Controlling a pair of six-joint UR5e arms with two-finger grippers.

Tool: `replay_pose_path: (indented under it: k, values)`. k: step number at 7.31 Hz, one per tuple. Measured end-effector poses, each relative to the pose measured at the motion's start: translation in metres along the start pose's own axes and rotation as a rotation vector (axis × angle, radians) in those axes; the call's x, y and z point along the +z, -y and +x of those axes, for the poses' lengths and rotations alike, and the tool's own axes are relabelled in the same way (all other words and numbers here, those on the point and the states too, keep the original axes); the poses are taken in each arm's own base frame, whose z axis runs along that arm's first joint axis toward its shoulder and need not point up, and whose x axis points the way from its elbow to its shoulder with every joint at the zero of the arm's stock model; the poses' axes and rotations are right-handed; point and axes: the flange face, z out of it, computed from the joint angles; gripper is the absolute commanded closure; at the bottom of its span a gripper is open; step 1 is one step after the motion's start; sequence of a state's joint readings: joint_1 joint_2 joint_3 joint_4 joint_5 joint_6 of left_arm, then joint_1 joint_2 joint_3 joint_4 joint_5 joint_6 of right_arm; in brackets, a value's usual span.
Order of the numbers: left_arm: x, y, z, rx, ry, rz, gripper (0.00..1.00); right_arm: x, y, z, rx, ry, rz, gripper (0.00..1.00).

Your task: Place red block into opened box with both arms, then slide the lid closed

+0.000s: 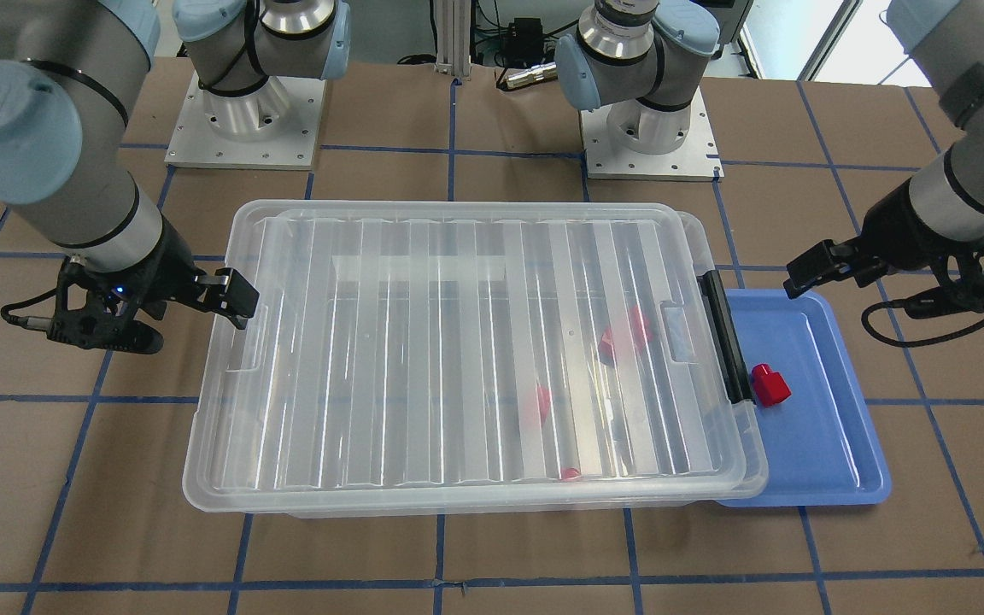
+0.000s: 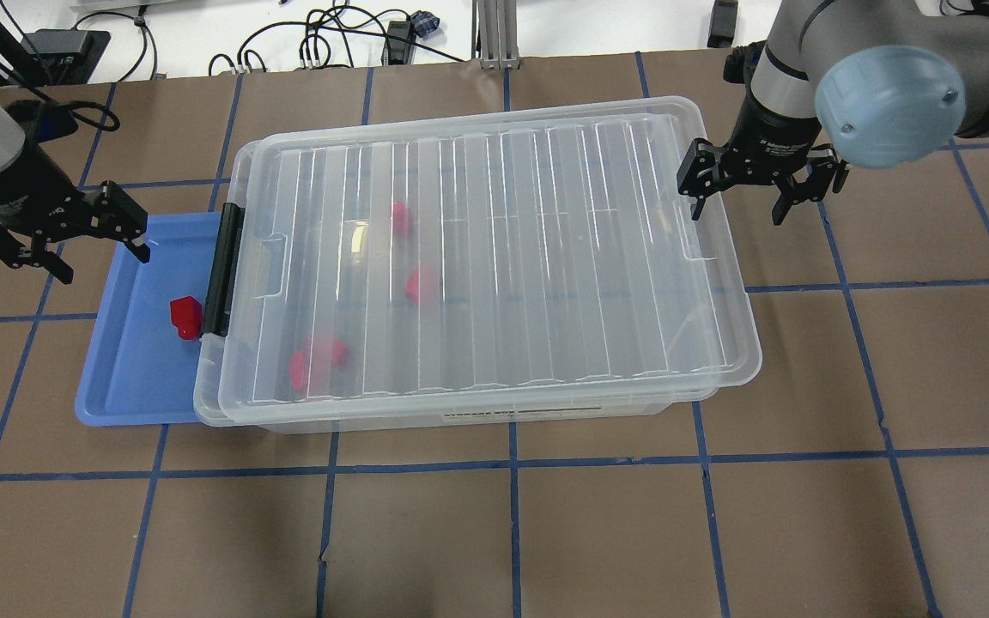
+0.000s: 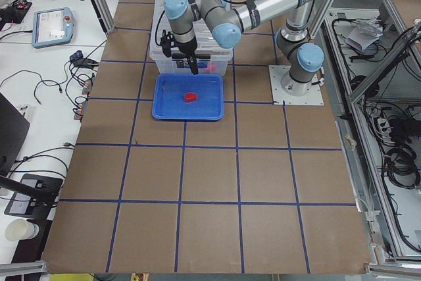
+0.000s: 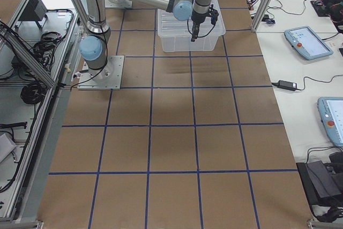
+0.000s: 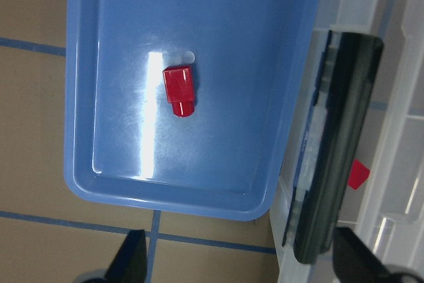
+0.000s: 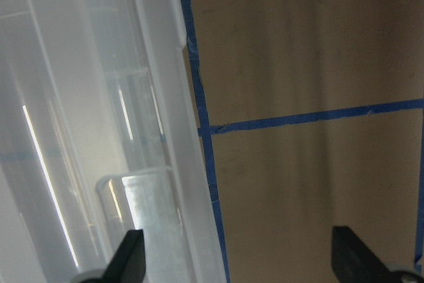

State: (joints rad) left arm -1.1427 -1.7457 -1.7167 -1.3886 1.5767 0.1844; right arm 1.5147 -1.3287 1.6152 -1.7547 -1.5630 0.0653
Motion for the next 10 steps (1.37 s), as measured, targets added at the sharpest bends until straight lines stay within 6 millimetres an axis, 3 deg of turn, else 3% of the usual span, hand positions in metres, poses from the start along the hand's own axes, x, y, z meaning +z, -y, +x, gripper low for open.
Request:
replay_pose_path:
  k: [2, 3, 5, 7, 9, 10]
  values:
    - [0.046, 0.011, -0.008, 0.024, 0.002, 0.031, 0.00, 0.006, 0.005, 0.002, 0.004, -0.003, 0.001, 0.00]
    - [0.069, 0.015, -0.009, 0.030, 0.002, 0.043, 0.05, 0.007, 0.008, 0.008, 0.012, -0.003, -0.001, 0.00]
    - [0.105, 0.017, -0.010, 0.028, 0.012, 0.066, 0.06, 0.006, 0.014, 0.029, 0.040, 0.002, 0.002, 0.00]
    - [0.127, 0.021, -0.008, 0.026, 0.014, 0.067, 0.16, 0.002, 0.018, 0.037, 0.040, -0.007, 0.011, 0.00]
    - [0.140, 0.025, -0.006, 0.028, 0.008, 0.063, 0.17, -0.001, 0.022, 0.051, 0.023, -0.047, 0.022, 0.00]
    - [0.146, 0.027, -0.006, 0.028, 0.005, 0.057, 0.22, -0.001, 0.025, 0.063, 0.017, -0.054, 0.025, 0.00]
